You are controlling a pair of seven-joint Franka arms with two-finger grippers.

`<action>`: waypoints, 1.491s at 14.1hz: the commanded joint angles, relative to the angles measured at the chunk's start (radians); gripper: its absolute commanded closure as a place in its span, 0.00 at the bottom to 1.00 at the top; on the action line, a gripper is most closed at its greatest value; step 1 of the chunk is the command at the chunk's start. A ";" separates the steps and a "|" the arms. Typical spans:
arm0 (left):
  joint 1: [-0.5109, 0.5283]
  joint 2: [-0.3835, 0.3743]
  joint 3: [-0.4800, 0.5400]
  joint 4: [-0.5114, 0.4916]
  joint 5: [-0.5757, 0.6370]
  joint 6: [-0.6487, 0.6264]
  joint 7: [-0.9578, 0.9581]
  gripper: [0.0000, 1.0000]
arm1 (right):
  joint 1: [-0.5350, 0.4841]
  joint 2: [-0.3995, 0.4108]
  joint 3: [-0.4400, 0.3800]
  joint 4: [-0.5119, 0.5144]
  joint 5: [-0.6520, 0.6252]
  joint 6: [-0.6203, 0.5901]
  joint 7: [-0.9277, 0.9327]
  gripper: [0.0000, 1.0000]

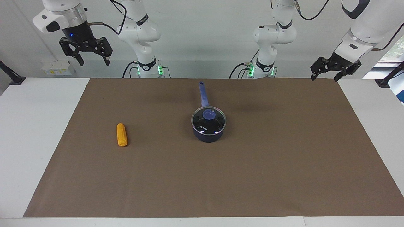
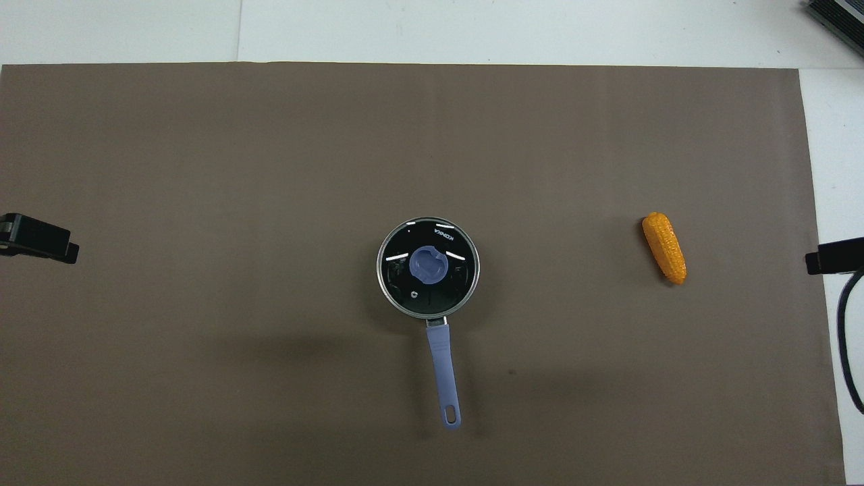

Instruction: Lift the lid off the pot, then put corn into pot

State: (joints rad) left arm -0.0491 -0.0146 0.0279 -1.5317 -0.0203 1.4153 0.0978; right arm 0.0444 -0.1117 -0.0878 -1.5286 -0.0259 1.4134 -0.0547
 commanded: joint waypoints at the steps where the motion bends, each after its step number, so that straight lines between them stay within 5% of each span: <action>1: -0.026 -0.018 -0.013 -0.031 0.011 0.017 0.007 0.00 | -0.009 -0.049 0.005 -0.060 -0.006 0.010 -0.027 0.00; 4: -0.077 -0.019 -0.022 -0.082 0.011 0.062 0.000 0.00 | -0.012 -0.048 0.005 -0.143 0.000 0.057 -0.028 0.00; 8: -0.087 -0.016 -0.072 -0.154 0.008 0.158 -0.001 0.00 | -0.009 -0.030 0.006 -0.304 0.001 0.281 -0.068 0.00; 14: -0.153 0.038 -0.121 -0.218 0.005 0.307 -0.056 0.00 | -0.009 0.199 0.006 -0.369 0.001 0.534 -0.083 0.00; 21: -0.172 0.140 -0.279 -0.258 0.005 0.453 -0.309 0.00 | -0.009 0.312 0.006 -0.472 0.001 0.789 -0.129 0.00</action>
State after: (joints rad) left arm -0.2061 0.1027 -0.2216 -1.7665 -0.0213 1.8160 -0.1132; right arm 0.0436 0.1847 -0.0877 -1.9755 -0.0256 2.1532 -0.1330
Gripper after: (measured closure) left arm 0.000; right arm 0.000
